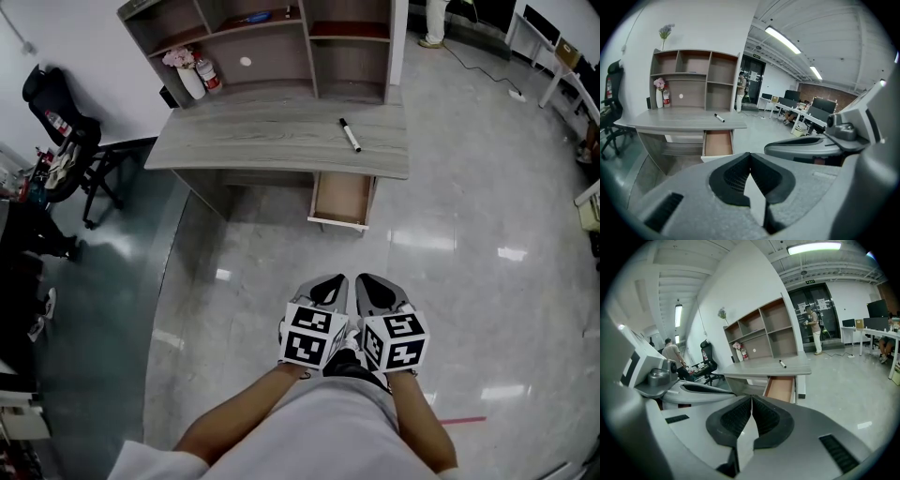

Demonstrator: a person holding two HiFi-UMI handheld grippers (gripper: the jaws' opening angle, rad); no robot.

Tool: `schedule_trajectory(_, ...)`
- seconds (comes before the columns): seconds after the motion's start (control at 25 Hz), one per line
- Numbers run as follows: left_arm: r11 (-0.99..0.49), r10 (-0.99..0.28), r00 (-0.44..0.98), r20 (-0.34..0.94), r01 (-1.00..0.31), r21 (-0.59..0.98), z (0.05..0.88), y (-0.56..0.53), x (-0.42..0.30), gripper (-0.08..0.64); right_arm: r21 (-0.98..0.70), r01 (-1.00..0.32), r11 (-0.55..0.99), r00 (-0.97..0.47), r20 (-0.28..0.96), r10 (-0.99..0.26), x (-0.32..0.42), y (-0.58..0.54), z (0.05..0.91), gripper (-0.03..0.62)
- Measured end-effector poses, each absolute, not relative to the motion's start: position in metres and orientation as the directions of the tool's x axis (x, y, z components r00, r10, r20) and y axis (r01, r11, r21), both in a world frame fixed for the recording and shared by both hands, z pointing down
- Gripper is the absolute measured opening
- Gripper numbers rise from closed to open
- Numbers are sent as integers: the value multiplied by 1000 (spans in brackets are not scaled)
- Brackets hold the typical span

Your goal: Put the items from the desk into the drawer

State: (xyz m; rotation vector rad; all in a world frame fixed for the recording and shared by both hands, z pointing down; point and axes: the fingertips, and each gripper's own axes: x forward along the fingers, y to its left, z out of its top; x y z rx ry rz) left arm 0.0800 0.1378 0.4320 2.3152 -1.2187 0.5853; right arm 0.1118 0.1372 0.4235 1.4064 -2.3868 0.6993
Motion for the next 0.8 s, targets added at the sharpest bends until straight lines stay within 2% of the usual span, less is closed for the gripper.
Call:
schedule_trajectory(0.4,-482,-674,481,560,-862,159,425,93,108,3,-272,-847,456,-531,438,-725,135,90,413,3)
schedule_trajectory(0.8,-451,-698,455,553,-879,154,422,68,99,3,-265,-837,478,-546,435,-716,130,66,412,3)
